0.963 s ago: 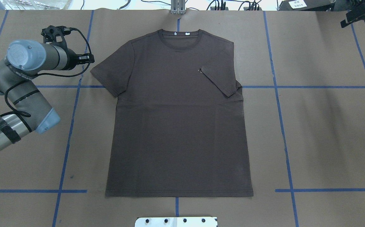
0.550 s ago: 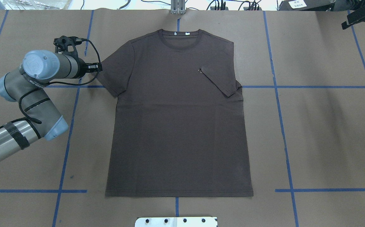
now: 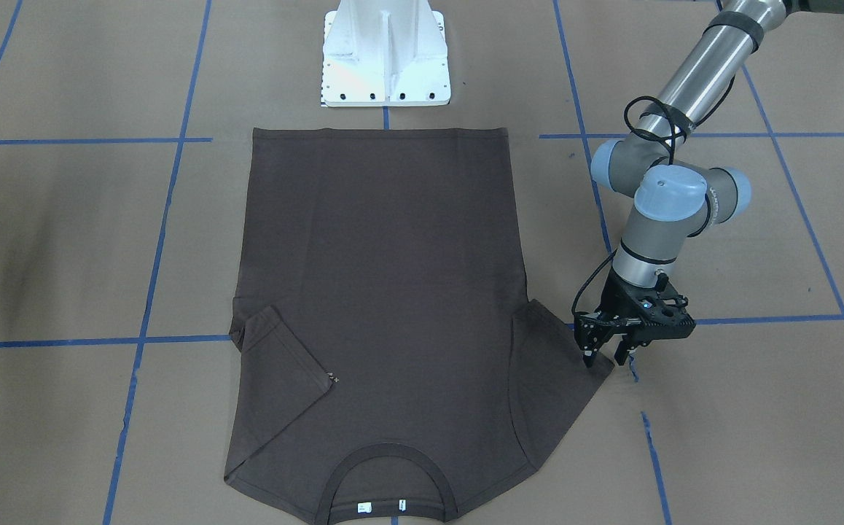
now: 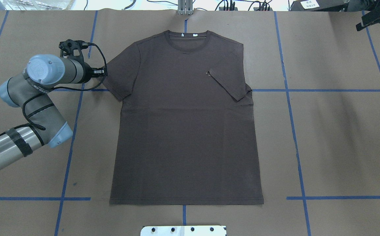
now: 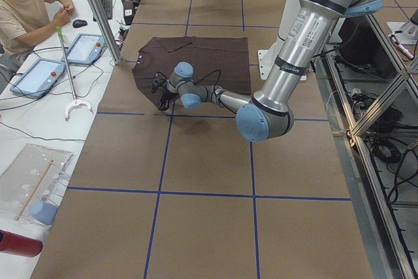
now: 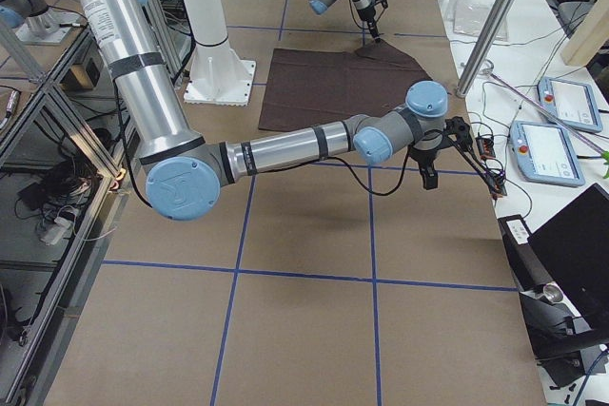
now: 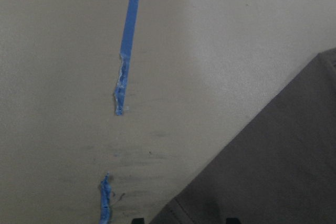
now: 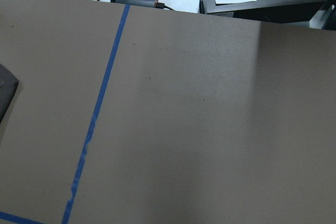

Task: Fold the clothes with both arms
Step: 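Move the left gripper to the sleeve nearest the left arm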

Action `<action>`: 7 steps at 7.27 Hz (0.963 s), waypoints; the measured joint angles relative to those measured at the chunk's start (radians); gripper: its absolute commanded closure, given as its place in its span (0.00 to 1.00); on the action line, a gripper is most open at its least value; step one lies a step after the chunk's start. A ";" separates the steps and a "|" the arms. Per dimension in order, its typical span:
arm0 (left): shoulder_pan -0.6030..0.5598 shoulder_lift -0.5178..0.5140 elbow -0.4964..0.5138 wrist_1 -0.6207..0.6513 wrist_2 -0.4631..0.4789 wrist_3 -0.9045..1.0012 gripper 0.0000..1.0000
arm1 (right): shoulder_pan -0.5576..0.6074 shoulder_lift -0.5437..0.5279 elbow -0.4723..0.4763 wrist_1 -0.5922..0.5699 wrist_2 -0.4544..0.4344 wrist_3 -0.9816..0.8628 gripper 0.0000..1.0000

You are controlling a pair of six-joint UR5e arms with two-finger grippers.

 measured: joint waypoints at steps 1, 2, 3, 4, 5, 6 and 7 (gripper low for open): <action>0.000 -0.001 0.002 0.000 0.000 0.012 0.40 | 0.000 -0.002 0.000 0.000 -0.001 0.000 0.00; 0.000 -0.005 0.007 0.000 0.002 0.020 0.41 | 0.000 -0.003 0.000 0.000 -0.001 0.000 0.00; 0.000 -0.010 0.016 0.000 0.007 0.029 0.46 | 0.000 -0.004 0.000 0.000 -0.001 0.000 0.00; 0.000 -0.014 0.022 -0.001 0.010 0.034 0.82 | 0.000 -0.004 0.000 0.000 -0.001 0.000 0.00; 0.000 -0.016 0.025 -0.001 0.012 0.035 1.00 | 0.000 -0.004 0.001 0.000 -0.001 0.000 0.00; 0.000 -0.019 0.025 -0.001 0.012 0.036 1.00 | 0.000 -0.004 0.002 0.000 -0.001 0.000 0.00; 0.000 -0.022 0.025 0.000 0.012 0.038 1.00 | 0.000 -0.005 0.003 0.000 -0.001 0.000 0.00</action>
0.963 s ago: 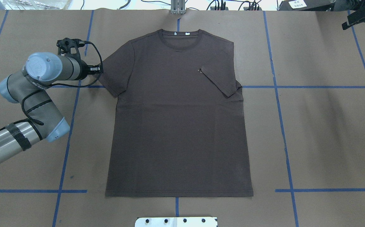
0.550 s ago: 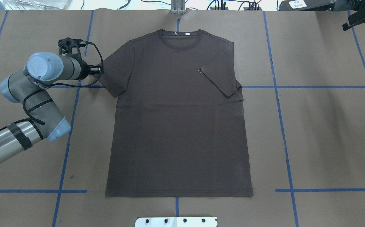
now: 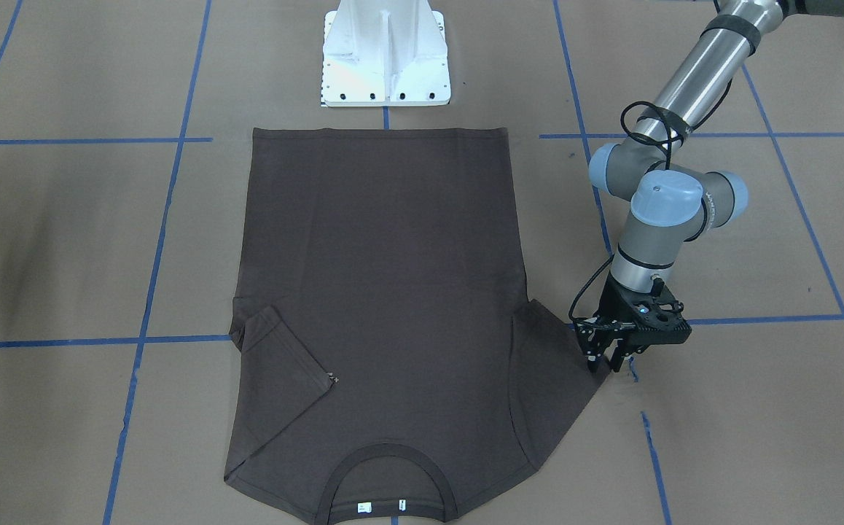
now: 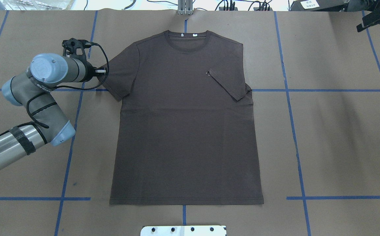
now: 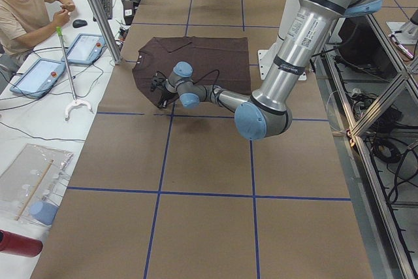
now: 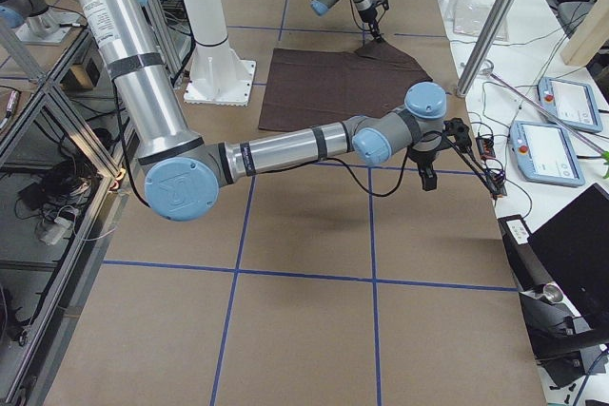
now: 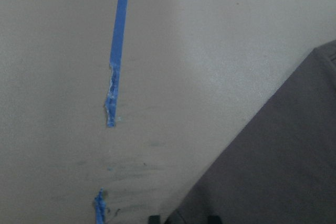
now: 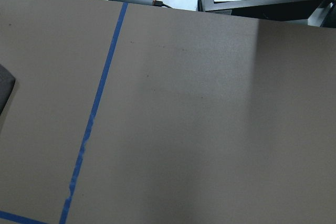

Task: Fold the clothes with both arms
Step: 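Move the left gripper to the sleeve nearest the left arm, then fold that sleeve inward toward the shirt's center with the left gripper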

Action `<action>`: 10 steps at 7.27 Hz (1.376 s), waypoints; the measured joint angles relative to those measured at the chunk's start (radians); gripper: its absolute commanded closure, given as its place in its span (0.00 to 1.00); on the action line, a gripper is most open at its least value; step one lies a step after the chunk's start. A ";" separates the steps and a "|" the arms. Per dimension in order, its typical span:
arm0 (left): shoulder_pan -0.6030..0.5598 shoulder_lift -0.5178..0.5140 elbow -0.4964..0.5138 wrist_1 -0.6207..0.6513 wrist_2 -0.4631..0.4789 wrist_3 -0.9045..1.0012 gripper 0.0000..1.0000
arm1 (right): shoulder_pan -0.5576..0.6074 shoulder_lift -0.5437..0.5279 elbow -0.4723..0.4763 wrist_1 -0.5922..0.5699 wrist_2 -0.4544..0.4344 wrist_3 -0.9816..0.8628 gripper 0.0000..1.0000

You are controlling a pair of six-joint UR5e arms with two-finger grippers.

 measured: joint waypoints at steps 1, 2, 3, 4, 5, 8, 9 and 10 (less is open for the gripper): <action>0.000 -0.008 -0.002 0.003 0.000 0.003 1.00 | 0.000 0.000 0.001 0.000 0.000 0.000 0.00; 0.000 -0.027 -0.011 0.025 0.000 0.003 1.00 | 0.000 -0.001 0.001 0.000 0.000 0.000 0.00; 0.000 -0.064 -0.032 0.096 -0.001 -0.004 1.00 | 0.000 -0.003 0.002 0.000 0.000 0.000 0.00; 0.003 -0.120 -0.055 0.206 -0.002 -0.026 1.00 | 0.000 -0.004 0.002 0.000 -0.001 0.000 0.00; 0.014 -0.178 -0.064 0.304 -0.002 -0.053 1.00 | 0.000 -0.004 0.002 0.000 -0.003 0.000 0.00; 0.054 -0.313 -0.032 0.479 -0.001 -0.120 0.63 | 0.000 -0.003 0.002 0.000 -0.008 0.001 0.00; 0.059 -0.339 0.004 0.485 0.000 -0.132 0.01 | -0.001 -0.003 0.002 0.000 -0.009 0.001 0.00; 0.060 -0.347 0.021 0.484 -0.001 -0.103 0.00 | -0.002 -0.002 0.002 0.000 -0.010 0.004 0.00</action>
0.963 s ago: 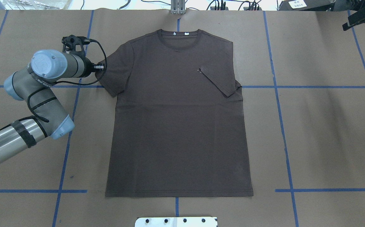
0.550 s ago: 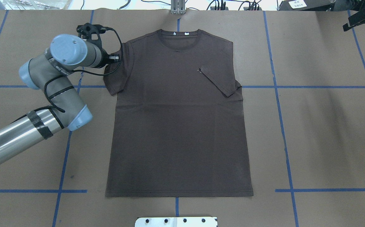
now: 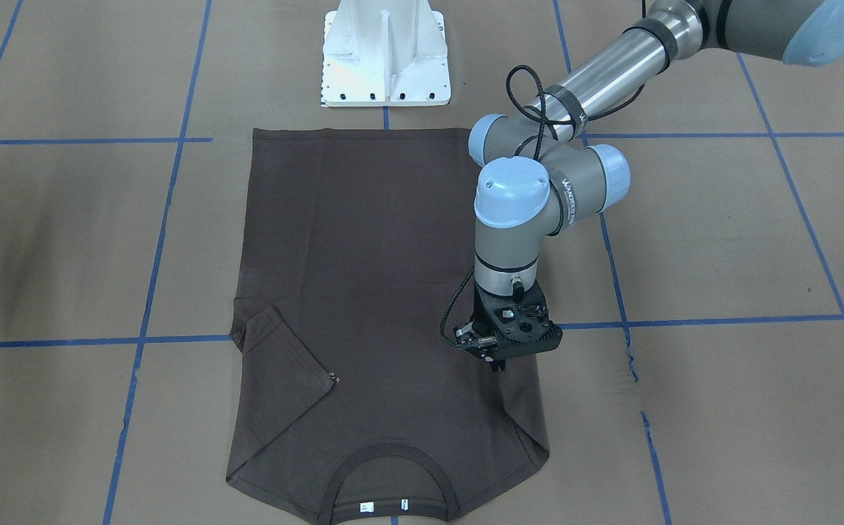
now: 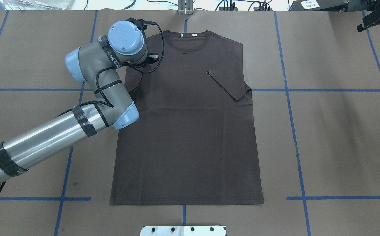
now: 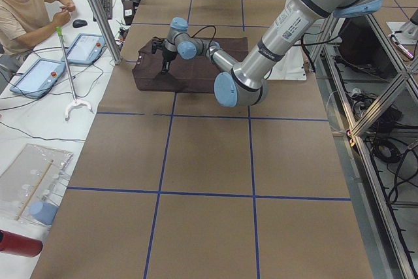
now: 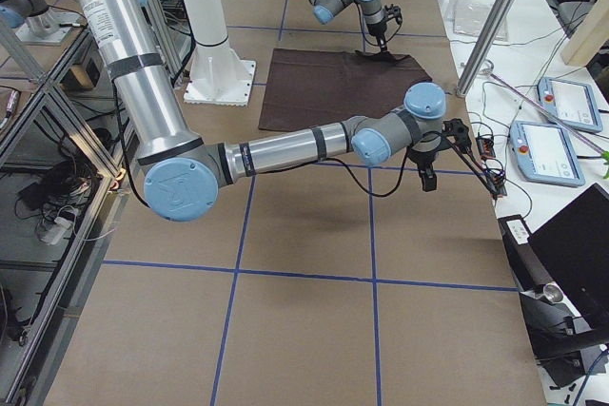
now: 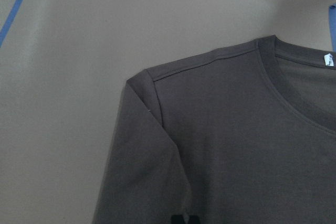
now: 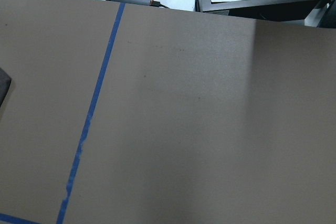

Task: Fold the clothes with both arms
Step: 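Fold that sleeve inward toward the shirt's center with the left gripper, then lower both grippers to the hem corners nearest the robot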

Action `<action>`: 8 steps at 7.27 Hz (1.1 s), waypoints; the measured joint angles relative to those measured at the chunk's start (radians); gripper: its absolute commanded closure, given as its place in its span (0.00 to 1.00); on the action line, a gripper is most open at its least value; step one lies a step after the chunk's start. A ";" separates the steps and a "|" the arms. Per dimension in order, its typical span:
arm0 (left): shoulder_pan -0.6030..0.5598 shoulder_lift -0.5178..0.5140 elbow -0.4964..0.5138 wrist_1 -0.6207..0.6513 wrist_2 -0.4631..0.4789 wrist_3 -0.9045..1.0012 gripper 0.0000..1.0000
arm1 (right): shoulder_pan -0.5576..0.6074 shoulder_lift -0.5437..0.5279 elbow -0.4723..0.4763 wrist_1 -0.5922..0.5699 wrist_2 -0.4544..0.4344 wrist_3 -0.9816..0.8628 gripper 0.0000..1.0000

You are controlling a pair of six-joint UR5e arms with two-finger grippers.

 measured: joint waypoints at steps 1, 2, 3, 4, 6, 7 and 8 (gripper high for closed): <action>0.000 0.007 -0.015 0.000 -0.003 0.060 0.00 | -0.004 0.001 0.006 0.000 0.000 0.008 0.00; -0.001 0.036 -0.070 0.000 -0.009 0.104 0.00 | -0.015 -0.002 0.027 0.000 0.002 0.039 0.00; 0.000 0.085 -0.159 0.001 -0.017 0.124 0.00 | -0.043 -0.019 0.077 0.000 0.001 0.115 0.00; 0.001 0.148 -0.264 0.002 -0.039 0.130 0.00 | -0.097 -0.063 0.167 -0.001 -0.014 0.226 0.00; 0.029 0.306 -0.496 0.002 -0.078 0.125 0.00 | -0.252 -0.199 0.403 -0.001 -0.092 0.466 0.00; 0.066 0.387 -0.603 0.001 -0.080 0.120 0.00 | -0.361 -0.279 0.530 -0.001 -0.161 0.593 0.00; 0.109 0.456 -0.692 0.000 -0.077 0.096 0.00 | -0.493 -0.348 0.639 0.000 -0.257 0.723 0.00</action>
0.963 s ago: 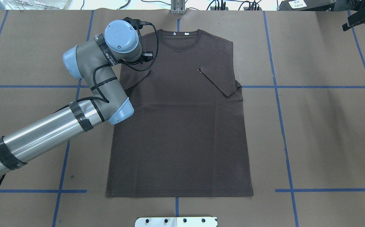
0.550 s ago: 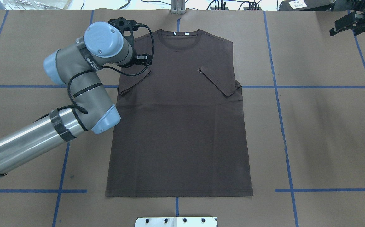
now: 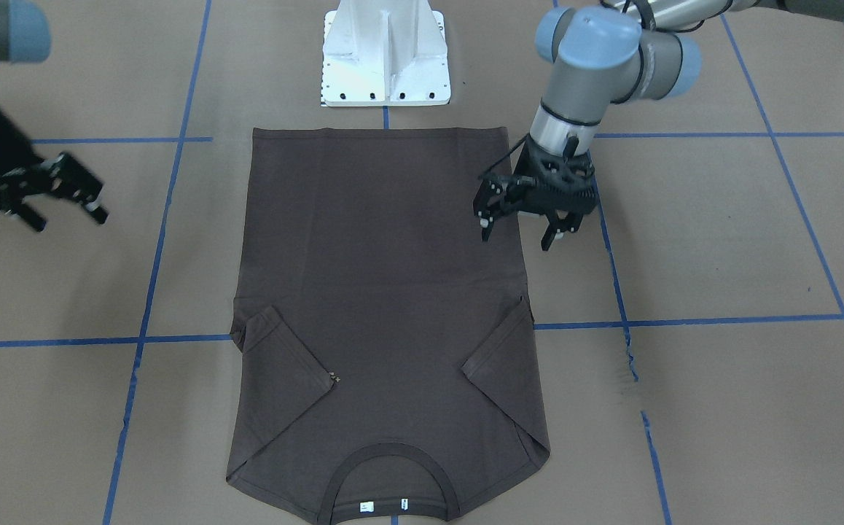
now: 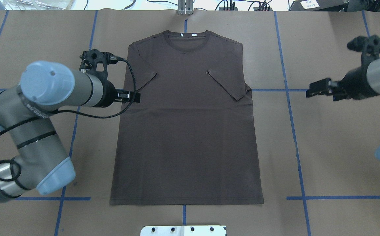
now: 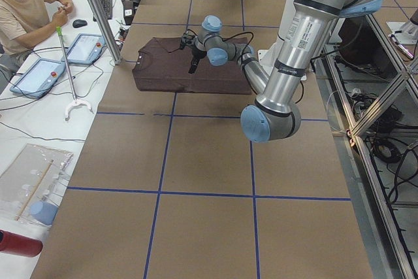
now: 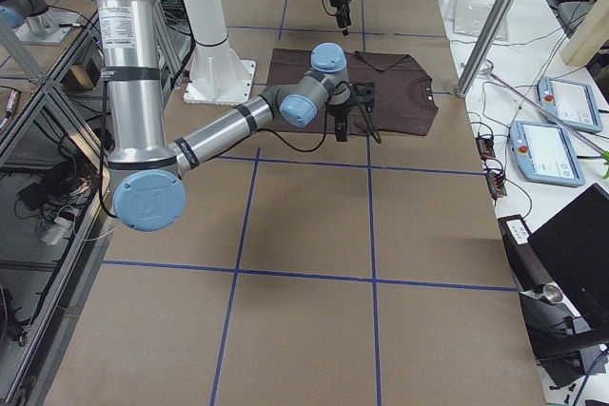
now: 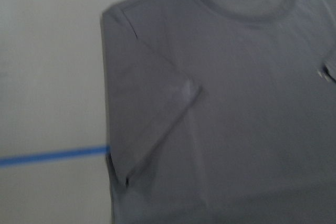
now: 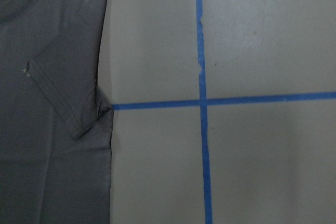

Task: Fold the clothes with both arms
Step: 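Lower both grippers to the hem corners nearest the robot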

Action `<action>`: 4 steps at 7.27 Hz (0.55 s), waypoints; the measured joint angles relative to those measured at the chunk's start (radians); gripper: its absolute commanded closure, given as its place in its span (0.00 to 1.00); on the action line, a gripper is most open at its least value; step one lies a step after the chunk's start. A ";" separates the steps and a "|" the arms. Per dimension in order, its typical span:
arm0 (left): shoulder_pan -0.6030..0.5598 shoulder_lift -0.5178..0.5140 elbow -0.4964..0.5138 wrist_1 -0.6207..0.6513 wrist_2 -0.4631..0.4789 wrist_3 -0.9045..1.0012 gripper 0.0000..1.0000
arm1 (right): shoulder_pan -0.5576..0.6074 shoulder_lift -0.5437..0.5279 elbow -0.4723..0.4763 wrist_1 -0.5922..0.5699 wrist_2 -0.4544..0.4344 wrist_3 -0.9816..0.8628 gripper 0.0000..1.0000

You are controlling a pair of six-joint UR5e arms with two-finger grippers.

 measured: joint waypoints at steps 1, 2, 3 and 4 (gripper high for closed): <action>0.048 0.054 -0.065 0.000 0.012 -0.054 0.00 | -0.143 -0.037 0.068 0.001 -0.123 0.128 0.00; 0.104 0.101 -0.122 0.001 0.030 -0.115 0.00 | -0.291 -0.058 0.113 0.001 -0.255 0.253 0.00; 0.167 0.140 -0.163 0.002 0.043 -0.180 0.11 | -0.429 -0.082 0.146 0.001 -0.373 0.359 0.00; 0.233 0.170 -0.182 0.002 0.069 -0.254 0.21 | -0.539 -0.106 0.167 0.001 -0.473 0.436 0.00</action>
